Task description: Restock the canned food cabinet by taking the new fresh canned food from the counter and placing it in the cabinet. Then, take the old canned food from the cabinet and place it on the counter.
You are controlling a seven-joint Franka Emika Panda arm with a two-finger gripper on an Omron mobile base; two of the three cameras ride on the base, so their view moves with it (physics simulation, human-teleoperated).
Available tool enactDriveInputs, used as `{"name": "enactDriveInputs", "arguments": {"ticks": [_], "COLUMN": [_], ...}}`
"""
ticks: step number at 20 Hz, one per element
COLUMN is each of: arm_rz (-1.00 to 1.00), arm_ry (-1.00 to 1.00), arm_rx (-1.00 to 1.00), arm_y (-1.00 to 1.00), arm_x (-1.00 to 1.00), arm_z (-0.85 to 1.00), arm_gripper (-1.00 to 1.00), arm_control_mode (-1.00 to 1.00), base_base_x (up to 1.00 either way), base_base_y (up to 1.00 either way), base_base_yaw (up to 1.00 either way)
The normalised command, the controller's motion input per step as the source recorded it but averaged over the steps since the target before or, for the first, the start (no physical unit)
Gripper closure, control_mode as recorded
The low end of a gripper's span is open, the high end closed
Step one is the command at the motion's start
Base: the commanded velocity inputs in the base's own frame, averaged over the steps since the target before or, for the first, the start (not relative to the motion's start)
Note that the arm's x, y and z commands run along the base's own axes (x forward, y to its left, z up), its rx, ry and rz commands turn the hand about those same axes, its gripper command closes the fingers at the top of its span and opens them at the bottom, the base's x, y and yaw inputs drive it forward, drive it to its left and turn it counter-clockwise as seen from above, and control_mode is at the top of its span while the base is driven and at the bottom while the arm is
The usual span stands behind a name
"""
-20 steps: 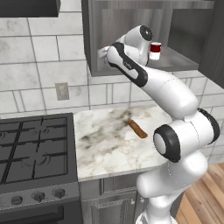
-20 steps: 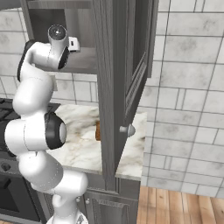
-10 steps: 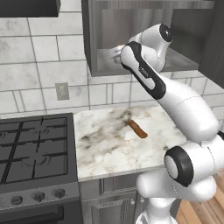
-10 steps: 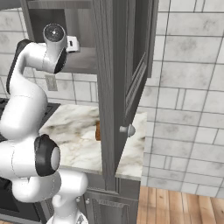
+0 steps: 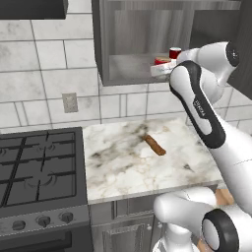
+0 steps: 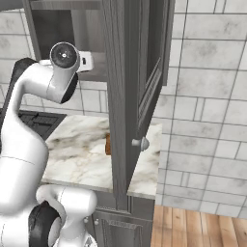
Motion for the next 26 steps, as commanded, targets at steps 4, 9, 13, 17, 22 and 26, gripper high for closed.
{"name": "enactDriveInputs", "arguments": {"ticks": [4,9,13,17,22,26], "arm_rz": [0.0,0.0,0.0,0.0,0.0,0.02], "arm_ry": [0.15,0.21,0.17,0.12,0.1,0.14], "arm_rx": [-0.17,-0.22,-0.09,0.0,-0.08,-0.06], "arm_y": [-0.04,0.11,0.29,0.16,0.1,0.02], "arm_x": [-1.0,-0.72,0.03,0.47,0.7,0.56], "arm_z": [-0.88,-1.0,-0.96,-0.64,-0.56,-0.56], "arm_gripper": [1.0,1.0,1.0,1.0,1.0,1.0], "arm_control_mode": [-1.0,-1.0,-1.0,-1.0,-1.0,-1.0], "base_base_x": [0.0,0.0,0.0,0.0,0.0,0.0], "base_base_y": [0.0,0.0,0.0,0.0,0.0,0.0], "base_base_yaw": [0.0,0.0,0.0,0.0,0.0,0.0]}}
